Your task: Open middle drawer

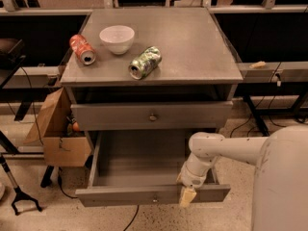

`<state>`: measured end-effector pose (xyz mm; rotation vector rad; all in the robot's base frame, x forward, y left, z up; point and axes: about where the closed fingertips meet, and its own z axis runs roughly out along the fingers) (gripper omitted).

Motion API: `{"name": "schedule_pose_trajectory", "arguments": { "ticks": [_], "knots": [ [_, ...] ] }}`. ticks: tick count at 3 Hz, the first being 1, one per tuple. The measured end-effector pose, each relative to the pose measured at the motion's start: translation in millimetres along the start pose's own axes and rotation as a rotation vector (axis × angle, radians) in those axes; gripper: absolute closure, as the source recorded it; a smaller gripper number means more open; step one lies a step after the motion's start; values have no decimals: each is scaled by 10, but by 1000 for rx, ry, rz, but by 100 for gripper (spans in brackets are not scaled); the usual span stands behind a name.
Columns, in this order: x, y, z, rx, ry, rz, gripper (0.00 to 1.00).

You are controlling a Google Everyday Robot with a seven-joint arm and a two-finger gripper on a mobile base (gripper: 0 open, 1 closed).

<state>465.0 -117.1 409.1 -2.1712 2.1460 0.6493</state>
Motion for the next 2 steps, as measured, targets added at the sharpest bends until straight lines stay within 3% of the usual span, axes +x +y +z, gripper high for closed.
{"name": "schedule_pose_trajectory", "arguments": {
  "ticks": [1,2],
  "knots": [
    [0,0,0,0,0,0,0],
    [0,0,0,0,0,0,0]
  ]
}}
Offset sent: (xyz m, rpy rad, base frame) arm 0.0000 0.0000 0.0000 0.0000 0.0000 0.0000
